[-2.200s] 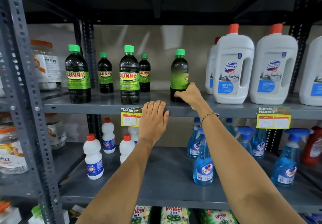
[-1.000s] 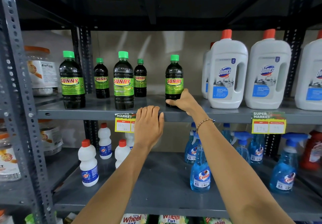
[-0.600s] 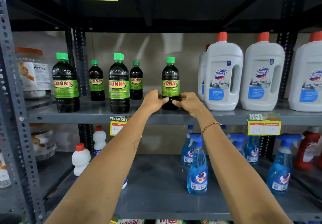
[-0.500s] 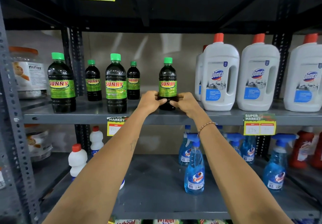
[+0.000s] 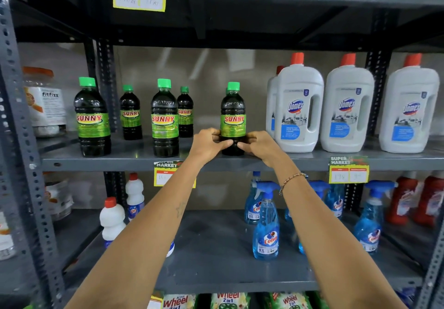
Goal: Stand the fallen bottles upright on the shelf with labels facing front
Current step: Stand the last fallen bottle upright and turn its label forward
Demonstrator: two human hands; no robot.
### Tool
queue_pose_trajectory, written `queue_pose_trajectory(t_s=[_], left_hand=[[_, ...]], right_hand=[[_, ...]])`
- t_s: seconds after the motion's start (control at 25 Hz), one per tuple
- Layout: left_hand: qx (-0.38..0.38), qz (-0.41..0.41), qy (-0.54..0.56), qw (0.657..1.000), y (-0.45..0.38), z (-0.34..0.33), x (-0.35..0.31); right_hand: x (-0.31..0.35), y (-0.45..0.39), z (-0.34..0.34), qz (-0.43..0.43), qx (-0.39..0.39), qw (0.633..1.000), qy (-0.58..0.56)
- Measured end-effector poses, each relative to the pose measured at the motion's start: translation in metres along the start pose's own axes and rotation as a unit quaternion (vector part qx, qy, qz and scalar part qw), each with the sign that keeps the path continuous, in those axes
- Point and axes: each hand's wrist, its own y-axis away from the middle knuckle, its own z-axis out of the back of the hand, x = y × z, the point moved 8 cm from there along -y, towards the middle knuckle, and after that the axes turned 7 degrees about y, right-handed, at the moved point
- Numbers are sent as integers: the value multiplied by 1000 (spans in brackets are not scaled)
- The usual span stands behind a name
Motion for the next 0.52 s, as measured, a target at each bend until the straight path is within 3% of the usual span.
queue_pose_trajectory(t_s=[0.52], left_hand=[[-5,-13,21,1000,21,4,-10]], right_hand=[[7,24,0,5,-10,1000,11]])
